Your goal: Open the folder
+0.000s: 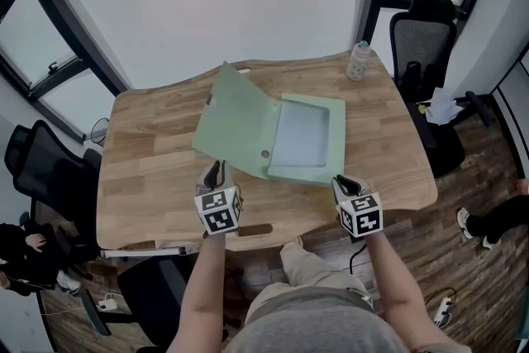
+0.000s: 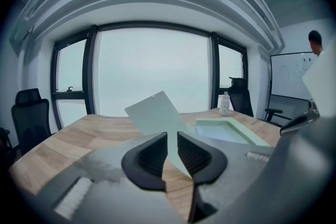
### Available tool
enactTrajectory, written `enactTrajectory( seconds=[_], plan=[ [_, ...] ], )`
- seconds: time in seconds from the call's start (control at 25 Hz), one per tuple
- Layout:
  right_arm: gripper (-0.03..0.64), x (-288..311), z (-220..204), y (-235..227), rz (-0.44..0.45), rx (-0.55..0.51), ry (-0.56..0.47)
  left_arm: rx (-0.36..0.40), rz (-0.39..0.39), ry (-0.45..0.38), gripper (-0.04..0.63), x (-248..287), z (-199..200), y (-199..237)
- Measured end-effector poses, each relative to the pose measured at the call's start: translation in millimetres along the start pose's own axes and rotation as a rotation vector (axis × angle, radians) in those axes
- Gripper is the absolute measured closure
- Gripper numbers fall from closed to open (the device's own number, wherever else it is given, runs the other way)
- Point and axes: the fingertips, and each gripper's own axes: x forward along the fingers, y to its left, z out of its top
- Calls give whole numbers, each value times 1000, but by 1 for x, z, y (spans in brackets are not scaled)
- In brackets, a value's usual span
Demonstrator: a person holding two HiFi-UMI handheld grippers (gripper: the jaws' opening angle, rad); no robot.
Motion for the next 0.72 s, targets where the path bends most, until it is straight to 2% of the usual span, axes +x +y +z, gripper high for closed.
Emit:
enactTrajectory(
  seconds=[0.44,0.72],
  plan=[
    [600,-67,13,33,-21,76,-158,-90,-184,-104,548,-69,11,-81],
    [614,-113,9,49,-22,104,-219,-118,-275,-102,574,-118,0,-127]
  ],
)
